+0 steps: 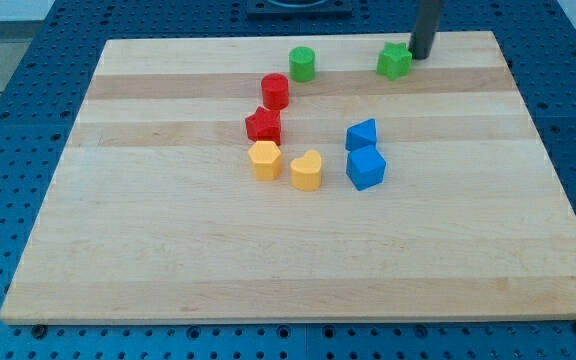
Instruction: Slide the green circle close to the red circle
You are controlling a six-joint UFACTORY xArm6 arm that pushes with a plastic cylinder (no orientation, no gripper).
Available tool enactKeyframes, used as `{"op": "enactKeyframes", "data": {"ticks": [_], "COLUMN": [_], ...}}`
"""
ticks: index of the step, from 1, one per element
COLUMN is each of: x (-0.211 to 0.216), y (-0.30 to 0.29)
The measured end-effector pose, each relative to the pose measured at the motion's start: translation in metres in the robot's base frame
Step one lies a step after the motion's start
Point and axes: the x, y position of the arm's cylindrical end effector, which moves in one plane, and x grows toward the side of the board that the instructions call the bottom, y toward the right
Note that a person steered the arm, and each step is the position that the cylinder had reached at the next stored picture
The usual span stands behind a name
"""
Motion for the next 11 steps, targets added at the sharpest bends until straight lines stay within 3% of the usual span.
{"op": "enactKeyframes", "data": {"ticks": [1, 2, 3, 4, 6, 7, 8, 10, 11], "x": [0.011, -0.004, -0.039, -0.036, 0.007, 0.002, -0.02, -0.052, -0.053], "y": [-0.052, -0.047, -0.079, -0.137, -0.152, -0.147, -0.198, -0.149, -0.067]}}
